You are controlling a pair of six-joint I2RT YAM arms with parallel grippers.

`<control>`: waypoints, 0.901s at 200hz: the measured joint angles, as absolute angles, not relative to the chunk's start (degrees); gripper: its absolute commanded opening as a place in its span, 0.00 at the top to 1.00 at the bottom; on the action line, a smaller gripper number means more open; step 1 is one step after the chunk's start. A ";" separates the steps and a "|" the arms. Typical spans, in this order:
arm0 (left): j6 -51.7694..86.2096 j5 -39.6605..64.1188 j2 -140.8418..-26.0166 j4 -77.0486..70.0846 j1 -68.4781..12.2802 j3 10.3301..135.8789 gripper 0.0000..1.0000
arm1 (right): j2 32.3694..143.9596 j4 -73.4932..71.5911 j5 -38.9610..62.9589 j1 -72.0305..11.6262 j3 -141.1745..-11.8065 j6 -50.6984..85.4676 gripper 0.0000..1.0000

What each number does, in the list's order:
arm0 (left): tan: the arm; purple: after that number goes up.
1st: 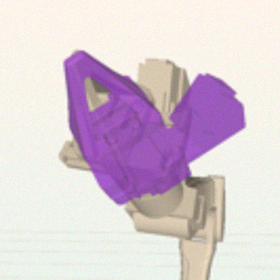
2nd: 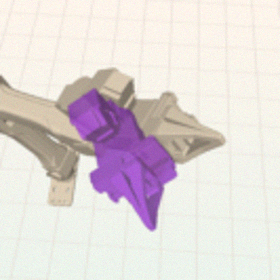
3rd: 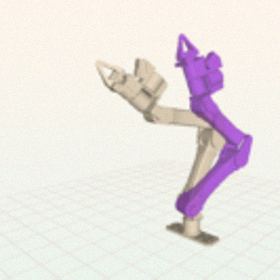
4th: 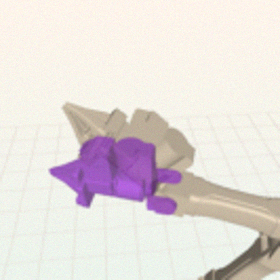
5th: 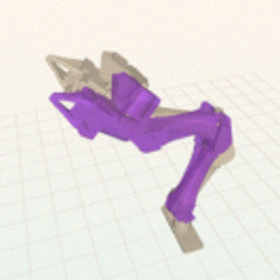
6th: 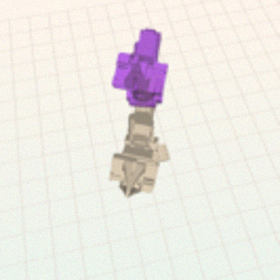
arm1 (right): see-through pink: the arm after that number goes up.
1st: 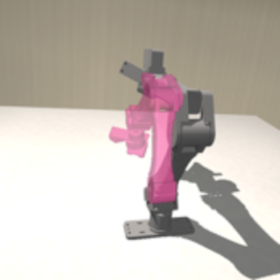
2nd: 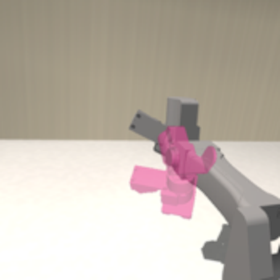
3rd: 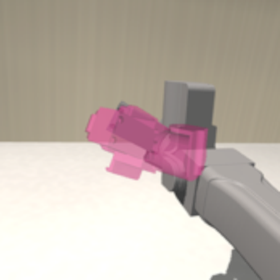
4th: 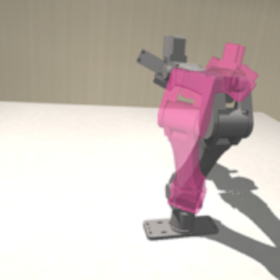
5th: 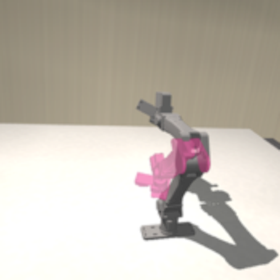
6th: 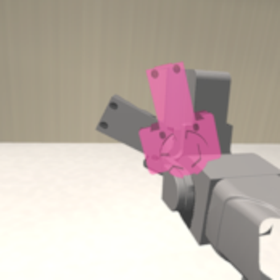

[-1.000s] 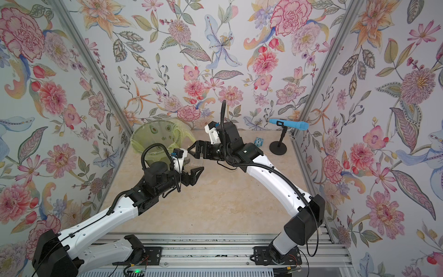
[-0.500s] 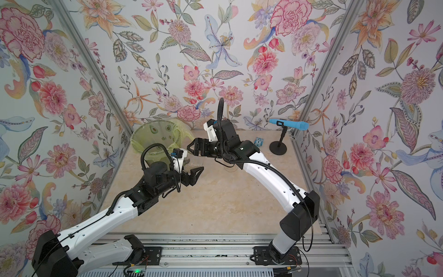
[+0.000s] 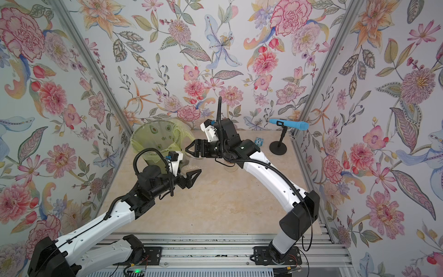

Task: Empty moldy rice from jars
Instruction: Open the lid of the jar.

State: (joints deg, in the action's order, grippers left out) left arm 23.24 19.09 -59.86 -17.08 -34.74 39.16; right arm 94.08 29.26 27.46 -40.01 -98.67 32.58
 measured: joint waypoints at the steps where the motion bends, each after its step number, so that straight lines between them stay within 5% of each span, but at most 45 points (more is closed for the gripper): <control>1: 23.44 19.53 -59.86 -17.34 -34.57 39.03 1.00 | 94.04 29.06 27.75 -39.92 -98.48 32.49 0.46; 70: 28.14 33.98 -60.45 -22.83 -29.32 35.92 1.00 | 91.35 19.59 37.21 -36.23 -89.89 32.16 0.47; 180: 28.95 34.06 -60.42 -24.45 -28.77 35.92 1.00 | 91.07 19.18 34.70 -31.09 -89.93 31.73 0.48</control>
